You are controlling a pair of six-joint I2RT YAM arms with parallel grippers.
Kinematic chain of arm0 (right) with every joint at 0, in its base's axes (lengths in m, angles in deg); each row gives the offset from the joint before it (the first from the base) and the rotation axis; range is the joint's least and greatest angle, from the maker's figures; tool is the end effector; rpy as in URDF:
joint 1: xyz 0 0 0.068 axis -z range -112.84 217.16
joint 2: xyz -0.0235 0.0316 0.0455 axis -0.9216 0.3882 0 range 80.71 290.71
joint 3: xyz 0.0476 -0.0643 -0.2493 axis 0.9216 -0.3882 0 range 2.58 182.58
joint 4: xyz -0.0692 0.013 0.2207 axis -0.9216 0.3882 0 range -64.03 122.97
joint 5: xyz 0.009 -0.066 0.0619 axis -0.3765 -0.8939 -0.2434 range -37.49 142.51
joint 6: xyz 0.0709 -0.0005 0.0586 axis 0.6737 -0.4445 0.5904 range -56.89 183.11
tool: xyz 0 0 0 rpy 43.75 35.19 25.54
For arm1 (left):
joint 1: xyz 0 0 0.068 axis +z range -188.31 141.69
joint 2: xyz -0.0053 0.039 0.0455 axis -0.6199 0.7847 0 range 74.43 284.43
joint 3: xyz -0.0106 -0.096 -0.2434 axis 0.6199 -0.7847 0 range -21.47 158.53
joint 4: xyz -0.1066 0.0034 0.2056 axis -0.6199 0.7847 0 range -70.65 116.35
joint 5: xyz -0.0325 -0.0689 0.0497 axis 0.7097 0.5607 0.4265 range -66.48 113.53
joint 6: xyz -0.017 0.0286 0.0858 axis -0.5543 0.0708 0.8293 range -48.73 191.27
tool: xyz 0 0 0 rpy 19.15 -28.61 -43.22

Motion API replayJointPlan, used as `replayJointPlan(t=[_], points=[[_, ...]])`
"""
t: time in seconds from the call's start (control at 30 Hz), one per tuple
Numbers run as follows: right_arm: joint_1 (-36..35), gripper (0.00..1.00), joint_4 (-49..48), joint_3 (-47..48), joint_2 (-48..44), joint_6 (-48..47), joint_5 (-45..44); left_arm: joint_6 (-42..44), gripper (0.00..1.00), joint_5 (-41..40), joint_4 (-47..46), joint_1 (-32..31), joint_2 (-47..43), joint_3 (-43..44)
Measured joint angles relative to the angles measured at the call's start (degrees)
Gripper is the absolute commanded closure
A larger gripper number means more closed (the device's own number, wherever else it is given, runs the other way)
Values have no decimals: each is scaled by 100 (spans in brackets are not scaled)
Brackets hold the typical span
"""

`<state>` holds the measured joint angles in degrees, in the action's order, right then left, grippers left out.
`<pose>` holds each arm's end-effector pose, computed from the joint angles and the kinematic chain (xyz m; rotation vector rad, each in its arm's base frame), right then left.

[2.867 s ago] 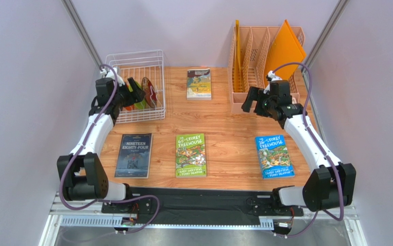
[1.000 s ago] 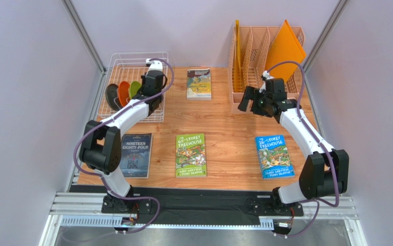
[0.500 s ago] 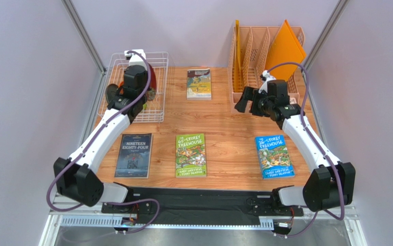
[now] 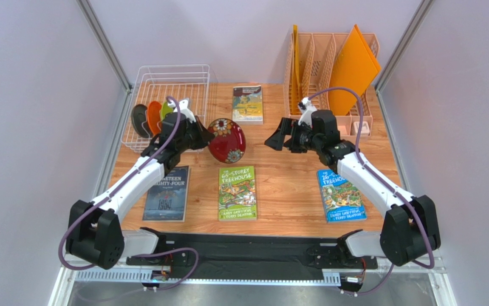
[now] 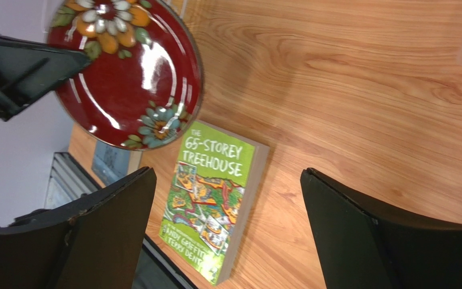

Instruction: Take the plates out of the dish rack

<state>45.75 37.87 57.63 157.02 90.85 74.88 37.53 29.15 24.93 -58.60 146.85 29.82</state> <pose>0.2737 0.1410 0.2554 -0.1151 2.2410 0.9033 0.2818 -0.1129 0.2633 -0.1830 2.0975 -0.6812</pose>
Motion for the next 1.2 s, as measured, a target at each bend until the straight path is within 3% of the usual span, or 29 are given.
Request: replayJointPlan(t=[0.3,0.5,0.53,0.6,0.7,0.73,0.83,0.87,0.9,0.93,0.97,1.0,1.07,1.2], points=[[-164,7,-1174,-367,315,573,363,-1134,100,951,-1499,0,238,-398],[-201,22,-1818,-459,706,872,649,-1510,100,1228,-2028,-44,455,-640],[-214,30,-1939,-459,785,909,708,-1537,100,1241,-2050,-63,472,-654],[-243,36,-2181,-452,990,979,839,-1593,100,1285,-2142,-109,514,-667],[-269,69,-2376,-361,1338,1102,1010,-1648,100,1314,-2264,-201,538,-669],[-282,95,-2452,-332,1447,1178,1119,-1620,100,1296,-2293,-238,540,-669],[-192,100,-2597,-297,1556,1521,1397,-1611,100,1209,-2354,-160,601,-719],[-131,100,-2653,-297,1547,1620,1462,-1615,90,1182,-2400,-120,612,-743],[-96,100,-2669,-297,1513,1641,1478,-1615,53,1172,-2424,-98,619,-754],[-87,100,-2638,-299,1460,1639,1453,-1606,43,1156,-2428,-101,619,-754],[-90,100,-2581,-313,1388,1609,1434,-1565,41,1145,-2422,-107,616,-754],[-127,100,-2496,-330,1287,1462,1314,-1550,24,1143,-2406,-144,616,-752],[-179,100,-2168,-426,1034,1233,1001,-1436,1,1119,-2321,-243,586,-750],[0,100,-1261,-879,286,901,525,-986,0,793,-1810,-339,306,-697]])
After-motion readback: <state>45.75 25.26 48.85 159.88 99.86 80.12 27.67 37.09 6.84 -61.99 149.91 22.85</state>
